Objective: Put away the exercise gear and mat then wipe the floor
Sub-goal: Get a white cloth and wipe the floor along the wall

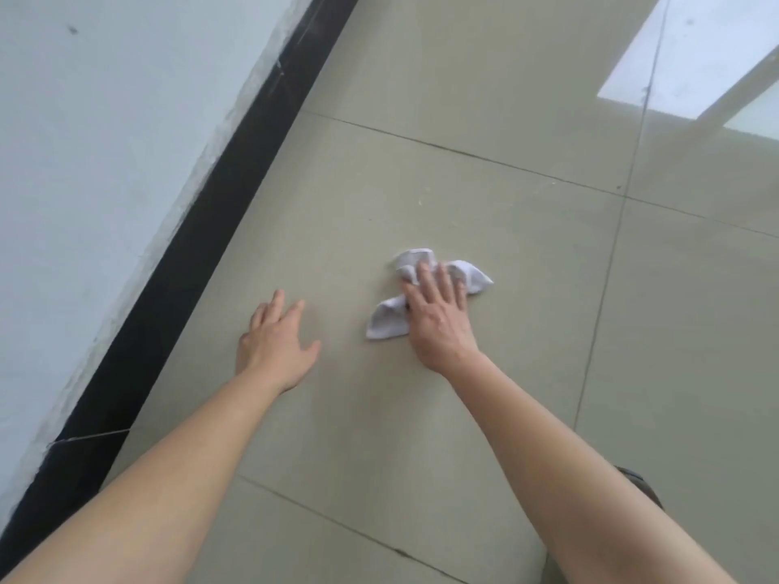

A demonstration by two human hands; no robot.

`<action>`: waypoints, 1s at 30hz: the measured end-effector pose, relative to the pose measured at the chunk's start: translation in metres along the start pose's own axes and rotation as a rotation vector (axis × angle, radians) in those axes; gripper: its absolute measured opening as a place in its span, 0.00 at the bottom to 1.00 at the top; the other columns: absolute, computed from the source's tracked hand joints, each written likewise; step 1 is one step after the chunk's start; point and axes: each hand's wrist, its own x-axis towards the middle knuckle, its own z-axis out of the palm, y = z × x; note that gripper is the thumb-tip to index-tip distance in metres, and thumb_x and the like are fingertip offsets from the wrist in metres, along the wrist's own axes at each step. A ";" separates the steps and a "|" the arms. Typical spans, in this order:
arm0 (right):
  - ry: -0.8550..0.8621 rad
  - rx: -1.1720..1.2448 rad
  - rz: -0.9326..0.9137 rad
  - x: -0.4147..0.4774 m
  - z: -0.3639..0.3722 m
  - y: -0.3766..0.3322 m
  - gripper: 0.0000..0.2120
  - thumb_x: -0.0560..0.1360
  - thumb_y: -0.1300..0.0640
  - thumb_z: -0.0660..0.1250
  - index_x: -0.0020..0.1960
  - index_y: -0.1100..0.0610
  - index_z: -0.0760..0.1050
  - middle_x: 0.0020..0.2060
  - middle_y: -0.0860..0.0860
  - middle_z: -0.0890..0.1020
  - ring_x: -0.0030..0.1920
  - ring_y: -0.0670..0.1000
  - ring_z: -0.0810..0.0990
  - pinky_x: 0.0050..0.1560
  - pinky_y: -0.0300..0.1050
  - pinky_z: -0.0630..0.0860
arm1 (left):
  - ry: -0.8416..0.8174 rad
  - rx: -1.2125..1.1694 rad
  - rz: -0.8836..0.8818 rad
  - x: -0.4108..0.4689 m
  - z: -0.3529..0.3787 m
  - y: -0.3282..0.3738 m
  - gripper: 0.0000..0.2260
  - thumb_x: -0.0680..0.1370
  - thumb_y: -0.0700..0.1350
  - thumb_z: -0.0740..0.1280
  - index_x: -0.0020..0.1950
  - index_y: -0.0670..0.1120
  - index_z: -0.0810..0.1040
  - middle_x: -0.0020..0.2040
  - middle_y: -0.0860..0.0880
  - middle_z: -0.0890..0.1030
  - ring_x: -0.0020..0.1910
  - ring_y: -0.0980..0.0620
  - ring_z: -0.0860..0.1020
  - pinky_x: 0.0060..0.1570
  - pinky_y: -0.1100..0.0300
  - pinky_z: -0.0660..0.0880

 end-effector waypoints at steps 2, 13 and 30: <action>-0.053 0.011 -0.182 0.011 -0.011 0.022 0.26 0.81 0.60 0.54 0.79 0.53 0.59 0.80 0.55 0.54 0.80 0.61 0.49 0.78 0.58 0.42 | -0.051 -0.007 0.028 0.022 -0.003 0.037 0.45 0.70 0.64 0.71 0.80 0.54 0.52 0.81 0.50 0.45 0.79 0.44 0.50 0.72 0.47 0.61; 0.159 0.092 0.596 0.158 -0.101 0.182 0.32 0.80 0.57 0.55 0.81 0.56 0.48 0.81 0.57 0.48 0.80 0.57 0.44 0.78 0.53 0.39 | -0.091 0.028 0.016 0.045 0.010 0.079 0.52 0.64 0.69 0.73 0.80 0.55 0.51 0.81 0.54 0.44 0.80 0.47 0.47 0.73 0.49 0.62; 0.064 -0.089 0.183 0.211 -0.096 0.167 0.27 0.82 0.57 0.54 0.80 0.52 0.55 0.80 0.60 0.52 0.78 0.62 0.53 0.77 0.55 0.46 | -0.096 0.020 0.009 0.042 0.001 0.080 0.52 0.64 0.69 0.72 0.80 0.56 0.49 0.80 0.56 0.41 0.80 0.49 0.44 0.73 0.52 0.61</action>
